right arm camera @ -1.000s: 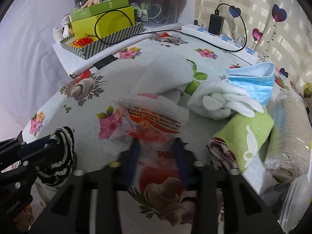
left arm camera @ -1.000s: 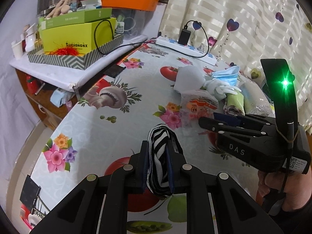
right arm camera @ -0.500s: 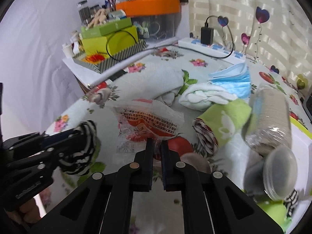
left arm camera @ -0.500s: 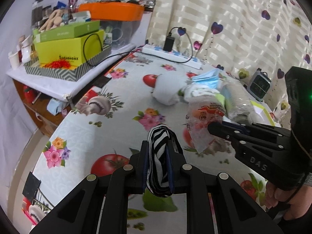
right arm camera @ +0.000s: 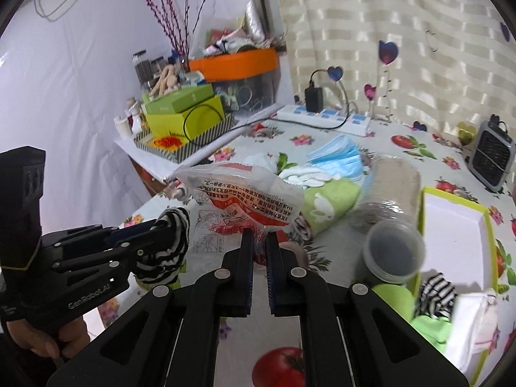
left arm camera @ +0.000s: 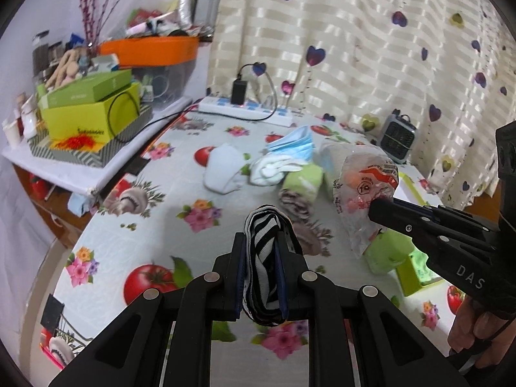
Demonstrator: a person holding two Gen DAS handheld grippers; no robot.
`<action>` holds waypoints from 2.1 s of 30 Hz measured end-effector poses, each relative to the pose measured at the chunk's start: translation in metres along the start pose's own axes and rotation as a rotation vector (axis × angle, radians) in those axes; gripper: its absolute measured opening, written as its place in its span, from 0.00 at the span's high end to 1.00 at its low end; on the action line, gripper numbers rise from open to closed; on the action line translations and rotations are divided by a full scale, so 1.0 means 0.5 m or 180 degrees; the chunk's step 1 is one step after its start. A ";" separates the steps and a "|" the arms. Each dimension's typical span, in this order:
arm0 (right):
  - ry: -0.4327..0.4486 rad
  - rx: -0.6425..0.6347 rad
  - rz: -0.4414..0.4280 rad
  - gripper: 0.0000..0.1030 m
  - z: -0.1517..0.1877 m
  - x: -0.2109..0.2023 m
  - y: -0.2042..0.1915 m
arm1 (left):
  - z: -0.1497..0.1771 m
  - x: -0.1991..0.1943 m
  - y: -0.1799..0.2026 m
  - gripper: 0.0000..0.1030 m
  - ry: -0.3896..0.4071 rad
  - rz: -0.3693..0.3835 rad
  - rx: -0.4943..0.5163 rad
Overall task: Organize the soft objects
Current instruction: 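Carry the striped sock and plastic bag over the white box with both tools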
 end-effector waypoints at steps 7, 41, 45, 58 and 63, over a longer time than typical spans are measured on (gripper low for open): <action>0.0146 0.0105 0.0028 0.93 0.005 -0.055 0.036 | -0.011 -0.006 0.053 0.85 0.0021 0.0111 0.0129; 0.0463 0.0927 0.0464 0.93 0.080 -0.209 0.290 | -0.040 0.029 0.296 0.85 -0.0050 0.0615 0.0702; 0.0455 0.1035 0.0527 0.93 0.088 -0.213 0.328 | -0.045 0.039 0.319 0.85 -0.0069 0.0662 0.0745; 0.0333 0.1252 0.0631 0.93 0.108 -0.182 0.418 | -0.064 0.089 0.401 0.85 -0.0157 0.0808 0.0879; 0.0255 0.1300 0.0687 0.93 0.112 -0.160 0.453 | -0.072 0.121 0.438 0.85 -0.0225 0.0873 0.0928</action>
Point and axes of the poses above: each gripper's, at about its wrist camera, not at the fingertips, and x roughly the way its jaws point, y to its right, z to its underside, the point moved 10 cm from there along x, roughly the way its jaws point, and after that the axes turned 7 degrees about -y, right-handed, at the moved point
